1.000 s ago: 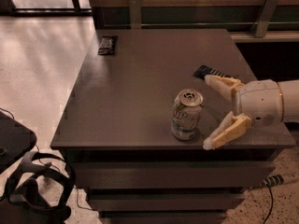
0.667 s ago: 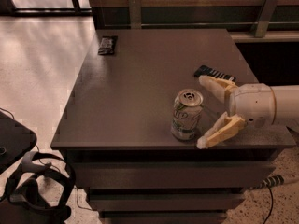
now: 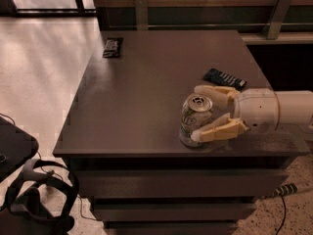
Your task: Move 7up can near rxbar chocolate
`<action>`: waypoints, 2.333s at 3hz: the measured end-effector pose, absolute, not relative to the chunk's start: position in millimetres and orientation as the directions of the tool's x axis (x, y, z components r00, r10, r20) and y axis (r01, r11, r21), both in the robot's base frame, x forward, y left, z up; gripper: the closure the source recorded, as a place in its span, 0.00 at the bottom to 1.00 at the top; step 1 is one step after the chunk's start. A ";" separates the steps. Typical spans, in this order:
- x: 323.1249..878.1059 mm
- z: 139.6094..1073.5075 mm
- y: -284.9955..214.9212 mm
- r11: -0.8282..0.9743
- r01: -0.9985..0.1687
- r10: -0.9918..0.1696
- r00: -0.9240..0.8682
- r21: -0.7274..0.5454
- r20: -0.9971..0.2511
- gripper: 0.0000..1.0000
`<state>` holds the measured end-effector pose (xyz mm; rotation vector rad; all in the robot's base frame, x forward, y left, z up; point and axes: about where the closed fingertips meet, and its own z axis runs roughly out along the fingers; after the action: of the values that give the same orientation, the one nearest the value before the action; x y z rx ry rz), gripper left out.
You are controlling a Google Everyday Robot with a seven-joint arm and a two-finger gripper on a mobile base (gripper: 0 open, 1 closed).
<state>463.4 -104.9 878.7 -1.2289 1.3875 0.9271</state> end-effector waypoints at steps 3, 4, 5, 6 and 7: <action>462.5 880.6 -98.2 0.170 -0.982 -0.196 0.045 -0.079 -0.980 0.94; 482.3 894.4 -103.6 0.189 -0.980 -0.211 0.019 -0.059 -0.977 1.00; 514.0 906.3 -112.7 0.230 -0.972 -0.239 -0.017 -0.039 -0.971 1.00; 607.1 946.3 -111.9 0.326 -0.945 -0.249 -0.059 -0.026 -0.967 1.00; 683.5 970.0 -102.2 0.404 -0.913 -0.207 -0.037 -0.050 -0.978 1.00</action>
Offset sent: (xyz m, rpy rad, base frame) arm -0.0003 0.0024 0.0007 -0.0001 -0.0010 0.0045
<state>683.5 -102.2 970.0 -1.0385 1.5251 0.7794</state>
